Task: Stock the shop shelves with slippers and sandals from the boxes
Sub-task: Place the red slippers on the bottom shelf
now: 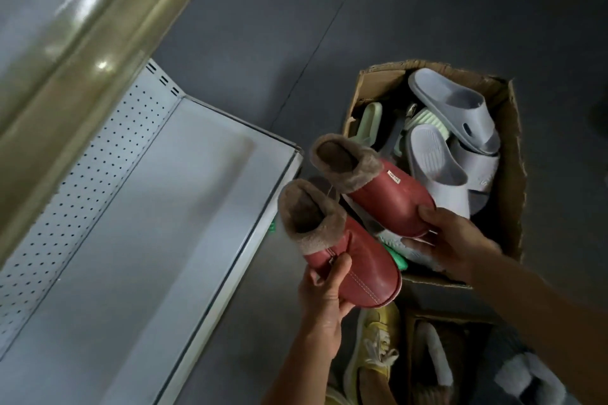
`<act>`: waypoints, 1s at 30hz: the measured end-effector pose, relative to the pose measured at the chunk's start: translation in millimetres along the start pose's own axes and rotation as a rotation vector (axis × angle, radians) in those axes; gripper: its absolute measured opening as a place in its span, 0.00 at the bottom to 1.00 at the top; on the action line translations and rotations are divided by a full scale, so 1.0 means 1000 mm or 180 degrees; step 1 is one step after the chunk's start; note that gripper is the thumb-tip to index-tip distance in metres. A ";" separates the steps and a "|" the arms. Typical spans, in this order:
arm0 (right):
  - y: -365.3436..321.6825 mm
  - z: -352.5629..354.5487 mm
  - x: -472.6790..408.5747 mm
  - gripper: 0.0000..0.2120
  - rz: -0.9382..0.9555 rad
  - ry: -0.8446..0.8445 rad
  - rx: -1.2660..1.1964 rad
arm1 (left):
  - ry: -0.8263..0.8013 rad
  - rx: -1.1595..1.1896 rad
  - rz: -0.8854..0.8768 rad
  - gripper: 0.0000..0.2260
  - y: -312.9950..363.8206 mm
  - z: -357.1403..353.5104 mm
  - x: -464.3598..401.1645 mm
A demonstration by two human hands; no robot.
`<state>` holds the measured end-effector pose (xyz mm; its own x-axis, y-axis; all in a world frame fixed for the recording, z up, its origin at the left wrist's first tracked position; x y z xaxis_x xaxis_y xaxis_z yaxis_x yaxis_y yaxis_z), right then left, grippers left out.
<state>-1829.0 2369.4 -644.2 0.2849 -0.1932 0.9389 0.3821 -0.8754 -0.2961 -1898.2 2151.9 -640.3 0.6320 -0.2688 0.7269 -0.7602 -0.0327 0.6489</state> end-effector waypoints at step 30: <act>0.042 -0.277 -0.115 0.15 0.0176 -0.0426 0.1132 | 0.0918 0.0254 -0.0691 0.26 0.109 0.188 -0.158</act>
<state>-2089.5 2232.2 -715.6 0.4168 -0.1557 0.8956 0.6374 -0.6524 -0.4100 -2108.6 2010.0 -726.7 0.7877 0.0347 0.6151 -0.6058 -0.1373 0.7837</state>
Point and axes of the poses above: each hand's wrist, its own x-axis away from the middle knuckle, its own z-axis out of the back of the hand, y = z × x, the point moved 10 cm from there along -x, towards the middle knuckle, and after that the axes turned 11 degrees about -z, right-handed, at the moved point
